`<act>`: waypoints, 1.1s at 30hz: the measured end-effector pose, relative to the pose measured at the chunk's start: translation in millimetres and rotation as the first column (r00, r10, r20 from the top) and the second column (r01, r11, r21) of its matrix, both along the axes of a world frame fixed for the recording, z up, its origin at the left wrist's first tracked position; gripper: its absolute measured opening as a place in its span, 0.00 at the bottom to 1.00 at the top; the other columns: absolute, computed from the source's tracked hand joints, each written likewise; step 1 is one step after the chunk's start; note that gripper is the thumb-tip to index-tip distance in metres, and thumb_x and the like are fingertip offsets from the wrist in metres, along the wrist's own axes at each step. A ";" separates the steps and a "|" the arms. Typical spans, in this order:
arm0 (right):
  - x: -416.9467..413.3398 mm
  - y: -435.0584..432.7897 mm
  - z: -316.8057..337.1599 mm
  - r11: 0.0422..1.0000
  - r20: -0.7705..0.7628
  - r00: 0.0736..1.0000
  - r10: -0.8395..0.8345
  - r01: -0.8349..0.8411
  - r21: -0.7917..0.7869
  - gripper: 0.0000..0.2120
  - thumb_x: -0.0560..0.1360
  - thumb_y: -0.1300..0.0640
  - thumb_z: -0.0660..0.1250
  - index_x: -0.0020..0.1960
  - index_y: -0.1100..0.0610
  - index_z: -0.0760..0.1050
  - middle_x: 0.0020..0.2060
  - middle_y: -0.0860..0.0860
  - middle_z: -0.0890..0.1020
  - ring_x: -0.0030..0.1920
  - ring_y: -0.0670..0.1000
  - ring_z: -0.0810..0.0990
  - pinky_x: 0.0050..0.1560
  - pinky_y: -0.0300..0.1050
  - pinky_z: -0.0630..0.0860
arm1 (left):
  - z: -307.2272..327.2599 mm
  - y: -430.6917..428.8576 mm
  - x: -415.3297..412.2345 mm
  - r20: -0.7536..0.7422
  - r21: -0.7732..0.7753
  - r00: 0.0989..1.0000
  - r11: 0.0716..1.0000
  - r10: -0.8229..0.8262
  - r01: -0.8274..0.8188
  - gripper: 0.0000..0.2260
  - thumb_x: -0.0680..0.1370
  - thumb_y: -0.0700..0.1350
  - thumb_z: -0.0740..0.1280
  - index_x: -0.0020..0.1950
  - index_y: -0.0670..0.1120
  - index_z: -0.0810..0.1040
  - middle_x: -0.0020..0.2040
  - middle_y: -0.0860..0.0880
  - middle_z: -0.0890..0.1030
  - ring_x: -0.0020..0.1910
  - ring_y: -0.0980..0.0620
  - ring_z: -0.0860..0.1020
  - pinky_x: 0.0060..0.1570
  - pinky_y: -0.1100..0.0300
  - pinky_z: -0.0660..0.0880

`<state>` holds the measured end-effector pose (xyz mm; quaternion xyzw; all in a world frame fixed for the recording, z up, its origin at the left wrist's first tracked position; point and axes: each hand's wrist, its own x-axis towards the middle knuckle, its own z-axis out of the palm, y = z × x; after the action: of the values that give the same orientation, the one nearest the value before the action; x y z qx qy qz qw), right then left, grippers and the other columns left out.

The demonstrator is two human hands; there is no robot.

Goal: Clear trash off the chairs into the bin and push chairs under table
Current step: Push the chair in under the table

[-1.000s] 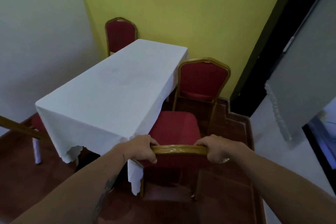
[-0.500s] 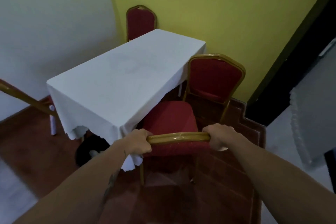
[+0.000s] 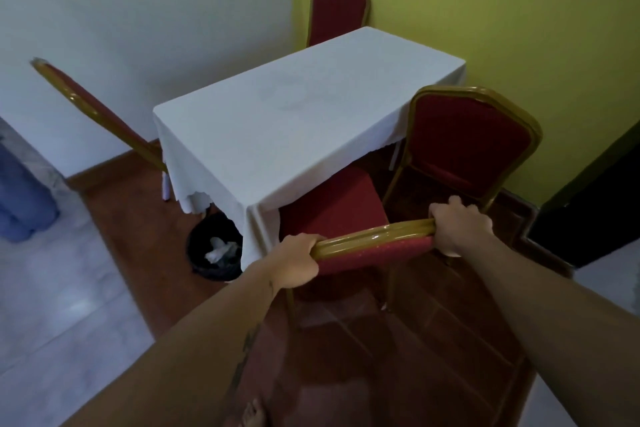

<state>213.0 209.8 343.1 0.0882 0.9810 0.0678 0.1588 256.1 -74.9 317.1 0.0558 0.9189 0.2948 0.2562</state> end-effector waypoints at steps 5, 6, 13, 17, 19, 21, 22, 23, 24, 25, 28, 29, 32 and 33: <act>-3.4 13.8 -0.3 0.915 -0.080 0.925 -0.371 0.349 -0.204 0.34 0.74 0.57 0.71 0.75 0.55 0.59 0.64 0.63 0.71 0.57 0.64 0.78 0.43 0.54 0.76 | 2.4 22.6 -12.2 0.016 -0.034 1.000 0.999 -0.024 0.025 0.23 0.77 0.40 0.65 0.72 0.51 0.70 0.49 0.50 0.77 0.45 0.50 0.79 0.41 0.59 0.75; -2.5 14.6 -4.7 0.851 -0.041 0.894 -0.446 0.410 -0.328 0.35 0.75 0.59 0.69 0.76 0.56 0.55 0.60 0.63 0.75 0.54 0.64 0.81 0.42 0.53 0.79 | 1.9 23.9 -14.0 0.036 -0.034 0.999 0.999 -0.020 0.021 0.23 0.77 0.40 0.65 0.72 0.49 0.70 0.46 0.51 0.76 0.40 0.52 0.77 0.37 0.60 0.73; 6.9 17.0 -13.1 -0.318 0.447 0.586 -0.676 0.315 -0.894 0.27 0.80 0.66 0.52 0.78 0.57 0.57 0.62 0.66 0.76 0.51 0.65 0.84 0.40 0.62 0.83 | 8.2 23.0 -22.4 0.086 -0.053 0.995 0.997 -0.042 0.047 0.26 0.76 0.40 0.68 0.74 0.48 0.70 0.41 0.53 0.75 0.37 0.54 0.76 0.34 0.64 0.71; 7.2 0.1 10.3 -0.539 0.605 0.596 -0.527 0.316 -0.781 0.18 0.78 0.57 0.63 0.66 0.62 0.67 0.60 0.67 0.75 0.57 0.69 0.79 0.57 0.73 0.77 | 11.6 26.1 -26.7 0.118 -0.080 0.992 0.995 -0.046 0.056 0.25 0.75 0.45 0.69 0.73 0.52 0.72 0.39 0.53 0.75 0.36 0.54 0.76 0.34 0.63 0.72; 3.1 -8.0 22.5 -0.429 0.575 0.637 -0.514 0.390 -0.815 0.13 0.78 0.59 0.67 0.58 0.62 0.69 0.54 0.65 0.76 0.54 0.66 0.80 0.59 0.72 0.76 | 12.1 28.2 -30.7 0.117 -0.101 0.993 0.994 -0.031 0.043 0.26 0.73 0.47 0.70 0.71 0.54 0.73 0.39 0.54 0.76 0.38 0.53 0.77 0.38 0.61 0.74; -5.7 -9.7 26.1 -0.292 0.501 0.665 -0.554 0.408 -0.865 0.05 0.78 0.65 0.66 0.50 0.62 0.69 0.48 0.62 0.76 0.49 0.61 0.81 0.58 0.68 0.78 | 10.8 31.7 -37.8 0.109 -0.127 0.994 0.991 -0.020 0.034 0.27 0.72 0.50 0.71 0.71 0.54 0.74 0.43 0.53 0.78 0.42 0.52 0.79 0.41 0.60 0.76; -11.8 -6.6 26.1 -0.253 0.478 0.663 -0.575 0.412 -0.875 0.04 0.78 0.67 0.64 0.49 0.62 0.69 0.47 0.61 0.76 0.47 0.59 0.81 0.56 0.66 0.80 | 9.8 35.0 -41.7 0.113 -0.129 0.993 0.991 -0.019 0.034 0.28 0.71 0.51 0.72 0.71 0.54 0.74 0.47 0.52 0.79 0.45 0.52 0.80 0.44 0.59 0.77; -19.6 -2.9 25.7 -0.237 0.468 0.660 -0.588 0.413 -0.879 0.04 0.77 0.68 0.64 0.49 0.62 0.69 0.46 0.61 0.76 0.46 0.59 0.81 0.54 0.65 0.81 | 9.1 38.3 -46.2 0.120 -0.128 0.993 0.991 -0.018 0.033 0.29 0.70 0.52 0.72 0.71 0.54 0.74 0.50 0.51 0.79 0.47 0.51 0.80 0.47 0.58 0.78; -26.4 -0.3 27.0 -0.224 0.458 0.661 -0.594 0.411 -0.883 0.06 0.76 0.69 0.64 0.51 0.62 0.69 0.46 0.62 0.76 0.47 0.59 0.82 0.52 0.65 0.82 | 8.5 41.9 -50.8 0.124 -0.123 0.992 0.992 -0.017 0.033 0.29 0.69 0.53 0.73 0.71 0.54 0.74 0.53 0.51 0.79 0.49 0.50 0.80 0.50 0.56 0.79; -33.1 2.2 28.6 -0.210 0.448 0.661 -0.603 0.410 -0.888 0.08 0.75 0.69 0.63 0.53 0.62 0.69 0.46 0.62 0.76 0.47 0.60 0.83 0.51 0.65 0.82 | 9.2 45.3 -55.1 0.131 -0.119 0.991 0.992 -0.018 0.034 0.29 0.69 0.53 0.73 0.70 0.55 0.75 0.54 0.50 0.79 0.50 0.50 0.80 0.52 0.55 0.79; -55.4 9.6 30.4 -0.175 0.431 0.657 -0.618 0.420 -0.891 0.08 0.75 0.71 0.62 0.49 0.61 0.65 0.43 0.62 0.76 0.47 0.62 0.83 0.53 0.66 0.82 | 6.5 54.4 -74.1 0.160 -0.115 0.986 0.992 -0.040 0.059 0.27 0.67 0.54 0.73 0.66 0.53 0.78 0.53 0.50 0.80 0.50 0.49 0.81 0.54 0.51 0.80; -63.3 12.4 30.0 -0.170 0.429 0.655 -0.622 0.422 -0.891 0.09 0.75 0.71 0.61 0.46 0.61 0.63 0.43 0.61 0.75 0.47 0.62 0.83 0.54 0.67 0.81 | 6.3 57.9 -81.3 0.174 -0.116 0.983 0.990 -0.053 0.074 0.27 0.67 0.55 0.73 0.65 0.52 0.78 0.53 0.50 0.81 0.50 0.49 0.81 0.54 0.50 0.80; -87.4 18.7 28.5 -0.147 0.412 0.656 -0.632 0.420 -0.896 0.12 0.75 0.71 0.61 0.52 0.61 0.60 0.42 0.61 0.74 0.46 0.62 0.83 0.54 0.67 0.81 | 4.3 65.3 -100.6 0.189 -0.125 0.979 0.986 -0.081 0.106 0.28 0.64 0.56 0.72 0.64 0.53 0.78 0.53 0.51 0.81 0.48 0.50 0.82 0.54 0.50 0.81; -96.7 20.3 26.9 -0.142 0.410 0.656 -0.633 0.422 -0.895 0.15 0.75 0.72 0.61 0.55 0.60 0.59 0.42 0.61 0.74 0.45 0.62 0.83 0.53 0.66 0.81 | 4.9 67.4 -105.8 0.191 -0.126 0.978 0.986 -0.086 0.111 0.28 0.64 0.57 0.71 0.63 0.54 0.78 0.52 0.51 0.81 0.47 0.51 0.82 0.53 0.51 0.81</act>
<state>116.3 230.1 370.0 0.3600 0.6580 -0.6529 0.1055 150.3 -7.6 322.0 0.0562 0.9052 0.2224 0.3578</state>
